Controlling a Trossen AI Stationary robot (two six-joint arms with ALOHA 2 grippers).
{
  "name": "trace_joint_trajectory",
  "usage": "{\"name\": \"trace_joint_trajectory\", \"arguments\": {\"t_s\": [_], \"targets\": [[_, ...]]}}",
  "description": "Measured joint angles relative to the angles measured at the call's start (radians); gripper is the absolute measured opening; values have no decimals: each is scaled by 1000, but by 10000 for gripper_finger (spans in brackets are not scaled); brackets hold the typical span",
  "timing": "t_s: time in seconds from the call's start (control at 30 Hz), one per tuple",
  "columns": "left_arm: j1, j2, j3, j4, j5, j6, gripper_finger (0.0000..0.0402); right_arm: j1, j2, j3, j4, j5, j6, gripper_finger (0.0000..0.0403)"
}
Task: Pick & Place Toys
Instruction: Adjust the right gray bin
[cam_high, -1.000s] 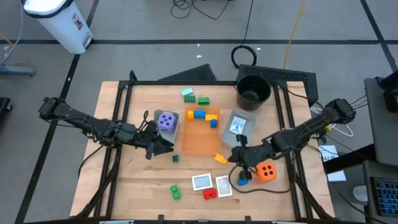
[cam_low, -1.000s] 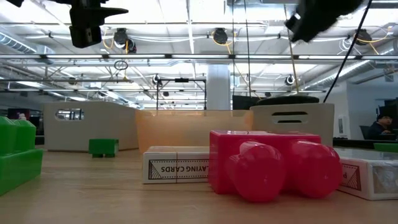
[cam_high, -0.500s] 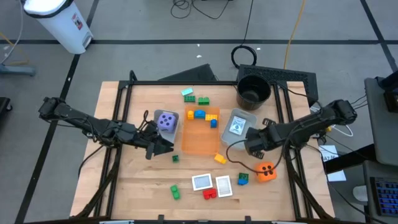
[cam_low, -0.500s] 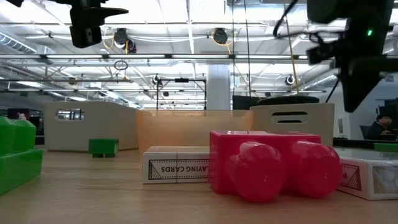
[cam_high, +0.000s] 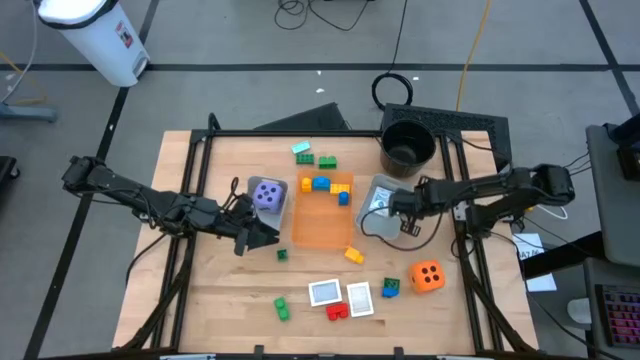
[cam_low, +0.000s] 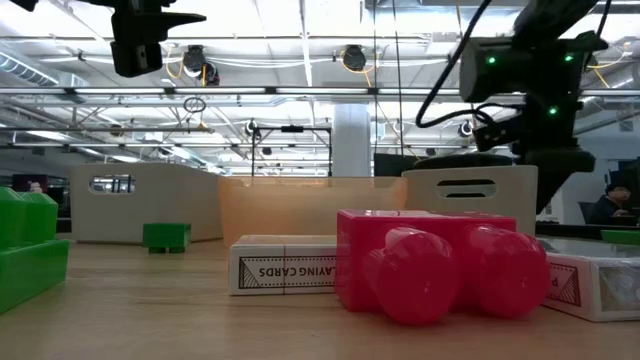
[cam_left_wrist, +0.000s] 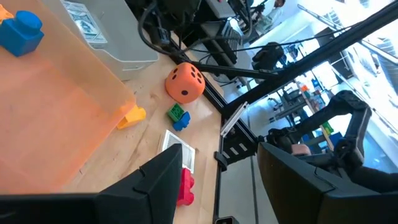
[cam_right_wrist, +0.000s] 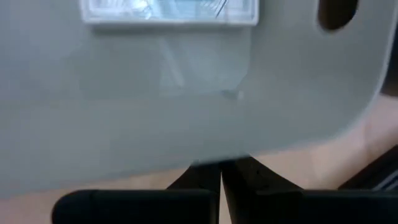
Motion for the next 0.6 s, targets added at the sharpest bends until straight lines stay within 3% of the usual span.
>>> {"name": "trace_joint_trajectory", "arguments": {"t_s": [0.27, 0.6], "targets": [[0, 0, 0, 0, 0, -3, 214, -109, -5, 0, 105, -4, -195, 6], [0, 0, 0, 0, -1, 0, 214, -114, -69, 0, 198, -8, -286, 6]]}}
